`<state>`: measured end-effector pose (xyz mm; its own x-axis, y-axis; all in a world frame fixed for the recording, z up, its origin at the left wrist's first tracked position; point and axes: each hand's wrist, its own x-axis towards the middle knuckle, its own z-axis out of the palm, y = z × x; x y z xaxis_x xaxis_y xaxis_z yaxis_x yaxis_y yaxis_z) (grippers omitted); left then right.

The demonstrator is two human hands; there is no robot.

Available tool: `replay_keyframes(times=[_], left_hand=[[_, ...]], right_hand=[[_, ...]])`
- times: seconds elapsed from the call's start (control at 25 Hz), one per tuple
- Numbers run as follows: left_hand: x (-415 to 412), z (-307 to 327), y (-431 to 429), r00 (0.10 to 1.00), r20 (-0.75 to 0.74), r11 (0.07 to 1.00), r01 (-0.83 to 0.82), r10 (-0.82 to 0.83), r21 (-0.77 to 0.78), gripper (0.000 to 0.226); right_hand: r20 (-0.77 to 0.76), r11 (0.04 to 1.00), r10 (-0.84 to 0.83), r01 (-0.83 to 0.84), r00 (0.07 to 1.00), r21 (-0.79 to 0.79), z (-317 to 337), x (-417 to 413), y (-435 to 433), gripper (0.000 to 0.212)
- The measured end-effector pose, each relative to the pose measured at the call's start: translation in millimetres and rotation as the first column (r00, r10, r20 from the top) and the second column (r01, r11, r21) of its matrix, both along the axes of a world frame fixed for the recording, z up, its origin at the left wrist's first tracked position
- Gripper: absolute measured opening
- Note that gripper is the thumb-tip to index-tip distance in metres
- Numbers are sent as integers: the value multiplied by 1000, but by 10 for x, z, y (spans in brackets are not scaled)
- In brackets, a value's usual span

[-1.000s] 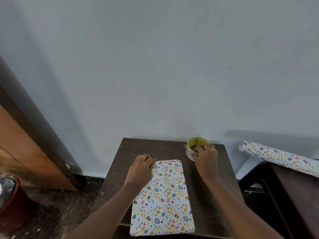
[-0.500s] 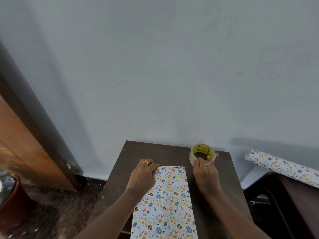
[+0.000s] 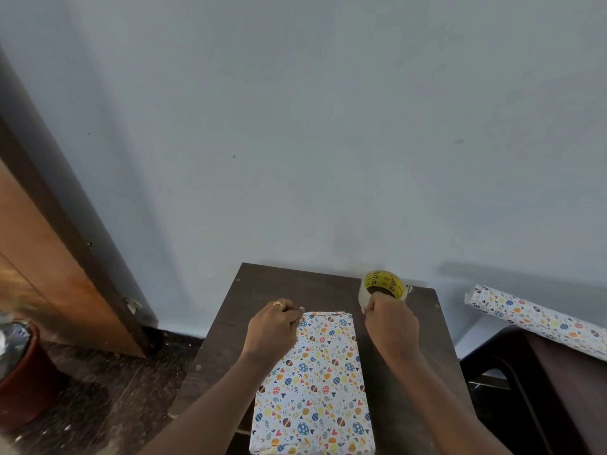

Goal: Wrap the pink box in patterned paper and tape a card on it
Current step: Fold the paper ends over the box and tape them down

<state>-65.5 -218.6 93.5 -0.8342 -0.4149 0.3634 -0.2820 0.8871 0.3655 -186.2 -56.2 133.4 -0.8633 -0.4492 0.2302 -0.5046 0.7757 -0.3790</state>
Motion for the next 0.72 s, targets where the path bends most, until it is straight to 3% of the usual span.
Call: replay_keyframes(times=[0.08,0.16,0.24,0.32,0.4,0.48,0.6,0.72], left_hand=[[7,18,-13,1000,-2,1000,0,0,17,18],[-7,26,-34,1000,17,999,22,-22,-30,21],[-20,-18,-67,999,6,997,48,-48,-66,21],[-37,-68,-92,999,-16,999,34,-34,2,19],[-52,-112,-120,999,-41,997,13,-10,70,12],[-49,-130,-126,998,-64,996,10,-5,88,7],[-56,-112,-110,995,-93,996,-26,34,91,14],[-50,-81,-88,996,-52,989,-72,79,126,17]], right_hand=[[227,978,125,-82,966,-191,232,-24,-141,11],[532,905,397,-223,748,-361,399,-32,-306,12],[623,829,555,-311,551,-464,395,-61,-455,9],[651,794,599,-241,465,-558,286,-139,-562,4],[722,791,602,-128,342,-599,169,-228,-655,9],[797,829,560,-137,226,-543,115,-290,-741,10],[860,870,478,-228,178,-436,119,-381,-853,9],[871,879,422,-350,251,-325,199,-400,-944,7]])
